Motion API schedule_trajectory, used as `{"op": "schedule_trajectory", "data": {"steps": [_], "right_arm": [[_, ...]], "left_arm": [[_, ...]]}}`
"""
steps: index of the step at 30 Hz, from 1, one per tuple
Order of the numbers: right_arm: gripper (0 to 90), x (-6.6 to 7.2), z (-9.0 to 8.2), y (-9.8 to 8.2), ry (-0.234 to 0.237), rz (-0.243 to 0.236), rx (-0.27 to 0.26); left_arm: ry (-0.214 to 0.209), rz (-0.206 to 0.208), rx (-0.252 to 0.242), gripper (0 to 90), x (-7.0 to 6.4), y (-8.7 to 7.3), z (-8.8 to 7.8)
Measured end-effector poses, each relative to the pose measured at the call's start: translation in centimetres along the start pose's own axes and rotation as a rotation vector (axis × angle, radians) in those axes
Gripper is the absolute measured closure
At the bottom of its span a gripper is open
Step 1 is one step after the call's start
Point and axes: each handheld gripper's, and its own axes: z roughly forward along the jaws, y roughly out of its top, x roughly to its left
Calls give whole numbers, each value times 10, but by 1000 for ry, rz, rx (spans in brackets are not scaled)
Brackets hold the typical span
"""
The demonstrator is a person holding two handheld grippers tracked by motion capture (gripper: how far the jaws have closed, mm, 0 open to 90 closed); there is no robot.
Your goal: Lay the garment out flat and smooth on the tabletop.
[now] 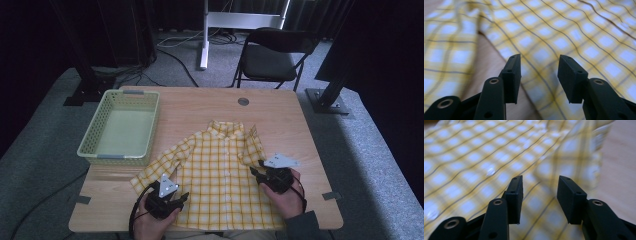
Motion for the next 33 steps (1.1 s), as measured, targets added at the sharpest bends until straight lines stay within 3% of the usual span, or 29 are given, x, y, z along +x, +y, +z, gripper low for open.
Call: {"op": "schedule_trajectory", "data": {"steps": [4,6,11,15,25,28,33], "right_arm": [[608,-6,1,8,-25,10,-4],[611,-10,3,16,-53,2,-13],[621,-20,9,29,-75,12,-23],[671,-29,18,40,-58,31,-12],[680,-36,36,53,-57,52,14],[785,-37,39,52,-45,46,25],[860,-35,36,49,-52,26,32]], "left_arm": [[45,-12,-12,526,6,-2,1],[49,-15,-8,523,7,-4,5],[49,-6,-8,523,6,-5,8],[46,-13,-14,521,6,-5,9],[47,-13,-12,521,5,-5,9],[46,-15,-13,518,5,-6,9],[45,-15,-14,515,5,-6,9]]}}
